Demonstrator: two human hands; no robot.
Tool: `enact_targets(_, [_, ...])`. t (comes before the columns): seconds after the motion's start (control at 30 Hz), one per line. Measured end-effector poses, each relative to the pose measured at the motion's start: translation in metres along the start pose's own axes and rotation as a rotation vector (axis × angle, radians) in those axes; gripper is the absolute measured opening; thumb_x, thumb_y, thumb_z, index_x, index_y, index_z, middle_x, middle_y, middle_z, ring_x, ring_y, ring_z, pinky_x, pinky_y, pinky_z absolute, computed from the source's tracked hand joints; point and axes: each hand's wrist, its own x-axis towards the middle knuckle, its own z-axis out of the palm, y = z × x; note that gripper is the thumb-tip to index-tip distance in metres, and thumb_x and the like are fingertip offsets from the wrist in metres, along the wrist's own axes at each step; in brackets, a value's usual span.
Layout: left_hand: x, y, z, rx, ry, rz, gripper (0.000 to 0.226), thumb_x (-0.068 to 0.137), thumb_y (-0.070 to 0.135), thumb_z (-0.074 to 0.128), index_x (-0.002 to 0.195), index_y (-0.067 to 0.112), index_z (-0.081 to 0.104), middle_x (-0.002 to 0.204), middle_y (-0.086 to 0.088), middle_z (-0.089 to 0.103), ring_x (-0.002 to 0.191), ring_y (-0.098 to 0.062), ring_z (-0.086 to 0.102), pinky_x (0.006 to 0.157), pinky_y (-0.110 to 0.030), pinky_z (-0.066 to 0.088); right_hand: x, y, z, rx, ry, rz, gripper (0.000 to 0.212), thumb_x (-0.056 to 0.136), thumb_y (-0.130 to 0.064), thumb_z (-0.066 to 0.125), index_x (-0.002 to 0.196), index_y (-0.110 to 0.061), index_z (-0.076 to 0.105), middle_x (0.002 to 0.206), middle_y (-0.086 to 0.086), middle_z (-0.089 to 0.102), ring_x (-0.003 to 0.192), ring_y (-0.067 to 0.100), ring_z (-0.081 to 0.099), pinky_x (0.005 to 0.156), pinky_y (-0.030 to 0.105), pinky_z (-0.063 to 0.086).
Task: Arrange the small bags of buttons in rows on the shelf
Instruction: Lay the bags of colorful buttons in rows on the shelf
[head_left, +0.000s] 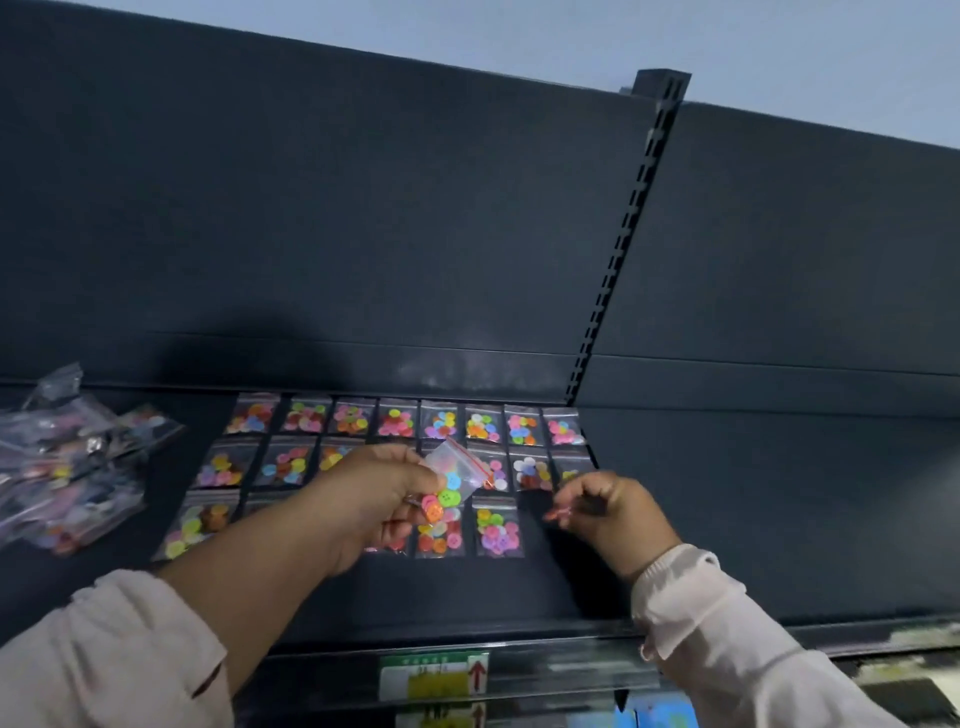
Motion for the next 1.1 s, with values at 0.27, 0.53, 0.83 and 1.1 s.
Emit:
enact_targets(0.27, [-0.004,-0.002,0.017,0.026,0.015,-0.008,0.013,0.084,0.006,0.065,0.077,0.014,0.059,0.056,-0.001,0.062,0.049,-0.011,0.054,0.046,-0.022,0.042,-0.020,0.023,-0.003,-0.108,-0.024,-0.043,0.039,0.064,-0.001,0.080,0.066,-0.035,0.060,0.089,-0.006,0.058,0.076,0.009,0.061,0.074,0.010,0.045])
enact_targets(0.53, [-0.007,-0.006,0.024,0.027,0.022,-0.017,0.008,0.084,0.007,0.066,0.082,0.012,0.060,0.063,-0.004,0.064,0.052,-0.013,0.057,0.052,-0.025,0.045,-0.009,0.028,0.007,-0.285,-0.088,-0.007,0.025,0.072,-0.011,0.076,0.076,-0.031,0.061,0.083,-0.016,0.047,0.076,0.007,0.054,0.069,0.001,0.034])
enact_targets(0.83, [-0.002,-0.011,0.032,0.007,0.061,0.003,0.011,0.086,0.004,0.062,0.095,0.010,0.063,0.076,-0.004,0.066,0.056,-0.011,0.060,0.059,-0.027,0.050,0.005,0.024,0.016,-0.273,-0.087,-0.049,0.021,0.076,-0.008,0.073,0.097,-0.011,0.070,0.083,-0.023,0.045,0.085,0.006,0.052,0.073,-0.003,0.031])
enact_targets(1.1, [0.003,-0.010,0.042,0.009,0.049,0.027,0.011,0.083,0.002,0.065,0.088,0.011,0.063,0.057,0.006,0.062,0.051,-0.008,0.053,0.053,-0.024,0.044,0.001,0.013,0.011,-0.022,0.044,0.016,0.013,0.078,-0.003,0.070,0.083,-0.015,0.067,0.084,-0.011,0.056,0.070,-0.001,0.055,0.068,0.001,0.039])
